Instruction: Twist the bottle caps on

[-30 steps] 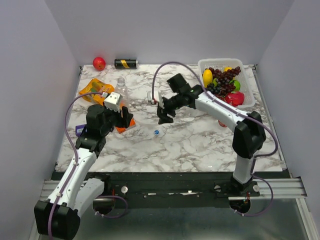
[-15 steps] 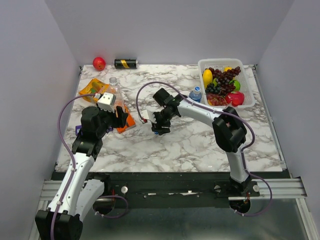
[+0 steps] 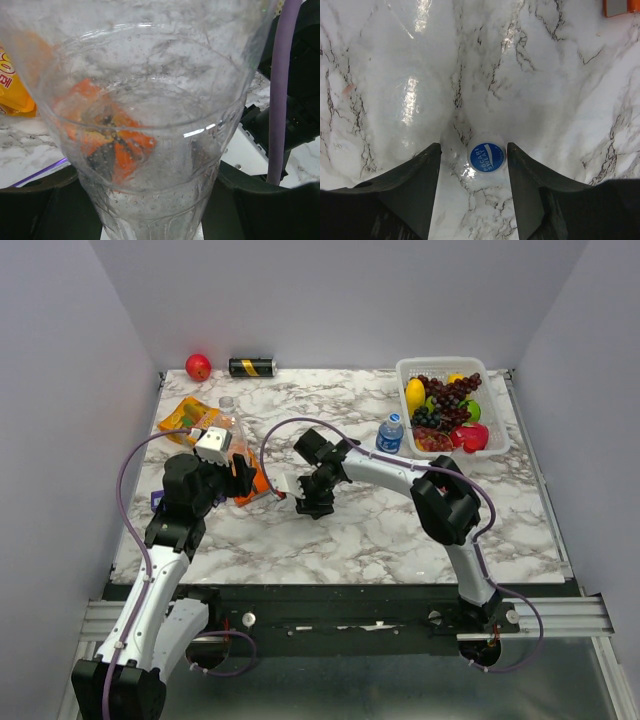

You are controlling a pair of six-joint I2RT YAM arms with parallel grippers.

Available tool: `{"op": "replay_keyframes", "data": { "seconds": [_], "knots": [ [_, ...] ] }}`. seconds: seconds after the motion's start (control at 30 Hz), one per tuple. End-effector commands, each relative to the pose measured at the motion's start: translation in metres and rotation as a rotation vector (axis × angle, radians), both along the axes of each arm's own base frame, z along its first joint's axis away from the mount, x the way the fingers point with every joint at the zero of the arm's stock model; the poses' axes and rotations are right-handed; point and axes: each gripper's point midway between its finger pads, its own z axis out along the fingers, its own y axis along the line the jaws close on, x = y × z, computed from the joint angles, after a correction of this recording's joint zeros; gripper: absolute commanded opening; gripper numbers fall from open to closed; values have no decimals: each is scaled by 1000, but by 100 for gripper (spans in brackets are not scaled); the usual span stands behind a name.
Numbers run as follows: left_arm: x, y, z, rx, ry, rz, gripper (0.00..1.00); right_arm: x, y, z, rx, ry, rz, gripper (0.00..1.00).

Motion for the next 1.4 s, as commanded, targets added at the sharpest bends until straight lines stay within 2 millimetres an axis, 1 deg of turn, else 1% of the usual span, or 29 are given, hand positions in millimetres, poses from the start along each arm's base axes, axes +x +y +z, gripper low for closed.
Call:
{"op": "replay_keyframes", "data": {
  "seconds": [0.0,0.23,0.63,0.73,0.77,0.8,0.83,0.87,0.93,0.97,1.0,1.03,1.07,1.1,1.17,1.2,1.23,1.27,1.3,1.33,1.37],
  "knots": [
    [-3,-2,-3,-17,10,-14,0,11,7,-1,-4,-38,-14,61],
    [-2,-4,-4,-23,9,-22,0,11,4,-4,-16,-45,-16,56],
    [-2,-7,-9,-28,19,-36,0,11,5,-9,-21,-32,-16,47],
    [-2,-8,-10,-26,21,-46,0,10,4,-9,-25,-27,-16,40],
    [-2,-8,-11,-23,20,-47,0,10,4,-7,-23,-30,-15,35],
    [-2,-7,-11,-15,11,-50,0,8,2,-5,-24,-28,-13,33],
    [-2,-9,-11,-12,8,-65,0,8,2,8,-9,-41,-15,31],
    [-3,-11,-12,-6,2,-85,0,6,1,17,-1,-46,-16,28],
    [-4,-17,-13,9,-28,-136,0,-1,-9,35,7,-43,-22,26],
    [-9,-25,-14,3,-40,-195,0,-4,-13,66,56,-74,-25,24],
    [-12,-31,-19,6,-54,-236,0,-8,-19,80,76,-63,-33,24],
    [-15,-36,-22,12,-65,-283,0,-14,-27,89,86,-53,-39,24],
    [-19,-42,-26,42,-87,-344,0,-19,-33,122,142,-80,-46,23],
    [-27,-55,-31,44,-90,-426,0,-24,-43,133,157,-47,-76,23],
    [-36,-70,-40,90,-107,-540,0,-29,-54,163,212,-34,-110,23],
    [-41,-78,-44,100,-111,-591,0,-35,-63,188,265,-20,-145,24],
    [-48,-94,-43,115,-140,-660,0,-37,-67,201,290,-14,-162,24],
    [-52,-101,-45,133,-158,-694,0,-37,-69,218,329,-21,-172,24],
    [-54,-108,-48,161,-197,-729,0,-45,-75,239,379,-5,-181,24],
    [-64,-122,-50,170,-219,-791,0,-49,-77,249,403,1,-176,24],
    [-67,-127,-52,176,-236,-815,0,-54,-79,262,433,-2,-166,24]
  ]
}}
